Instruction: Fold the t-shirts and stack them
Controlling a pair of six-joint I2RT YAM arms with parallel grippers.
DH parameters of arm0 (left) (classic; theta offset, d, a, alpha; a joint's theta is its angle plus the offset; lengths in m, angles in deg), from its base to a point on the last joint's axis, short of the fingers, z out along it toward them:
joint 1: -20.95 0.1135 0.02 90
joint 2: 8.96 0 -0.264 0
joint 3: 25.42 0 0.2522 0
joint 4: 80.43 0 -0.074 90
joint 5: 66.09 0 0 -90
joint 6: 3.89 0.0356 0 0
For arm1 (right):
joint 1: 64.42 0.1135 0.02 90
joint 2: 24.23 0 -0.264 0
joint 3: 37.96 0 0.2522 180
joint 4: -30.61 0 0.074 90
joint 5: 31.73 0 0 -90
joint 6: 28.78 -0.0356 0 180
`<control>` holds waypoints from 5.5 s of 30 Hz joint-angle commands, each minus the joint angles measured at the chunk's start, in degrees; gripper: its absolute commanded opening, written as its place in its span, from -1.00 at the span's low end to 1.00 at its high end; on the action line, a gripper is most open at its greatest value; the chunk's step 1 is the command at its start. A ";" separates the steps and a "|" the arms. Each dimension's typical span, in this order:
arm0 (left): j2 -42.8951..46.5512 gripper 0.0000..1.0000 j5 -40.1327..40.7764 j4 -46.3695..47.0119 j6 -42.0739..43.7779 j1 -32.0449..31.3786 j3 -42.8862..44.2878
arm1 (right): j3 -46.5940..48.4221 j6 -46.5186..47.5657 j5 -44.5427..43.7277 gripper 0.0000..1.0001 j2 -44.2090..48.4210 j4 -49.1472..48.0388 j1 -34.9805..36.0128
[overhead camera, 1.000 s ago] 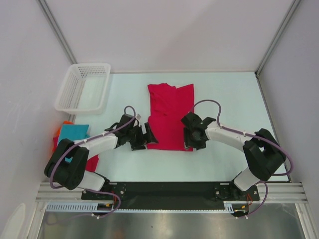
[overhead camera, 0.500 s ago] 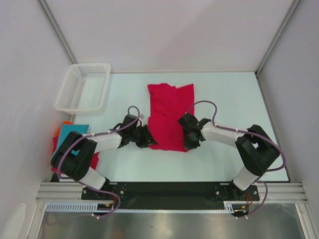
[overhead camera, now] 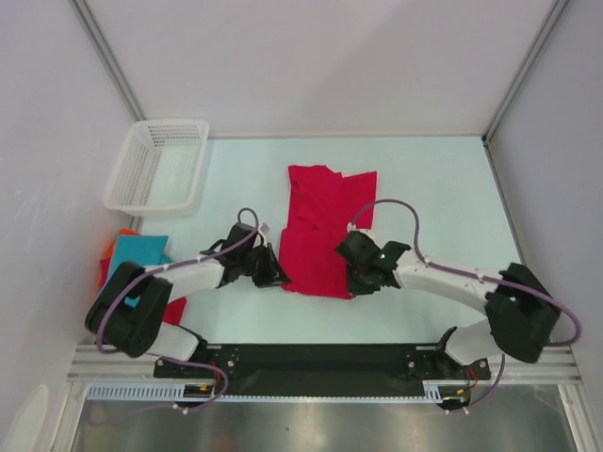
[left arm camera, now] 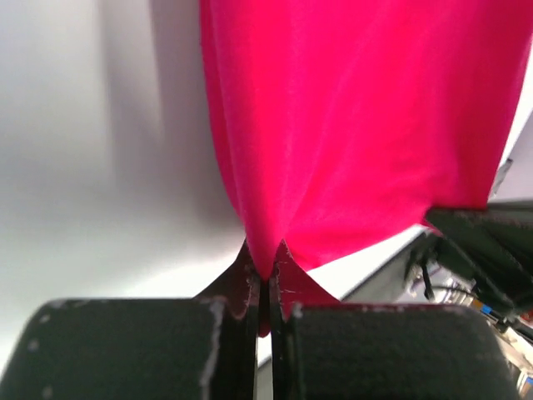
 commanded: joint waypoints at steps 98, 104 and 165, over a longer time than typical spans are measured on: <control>-7.92 0.93 -8.60 -22.19 12.66 7.46 26.70 | 62.50 19.97 -19.56 0.10 -43.40 13.95 -22.25; -7.66 0.93 -8.69 -21.13 12.66 7.20 24.94 | 67.49 18.91 -17.01 0.10 -41.71 15.70 -19.62; 2.45 0.93 -4.65 -18.84 12.57 7.38 13.16 | 58.45 26.03 -16.84 0.20 -38.46 3.22 -19.96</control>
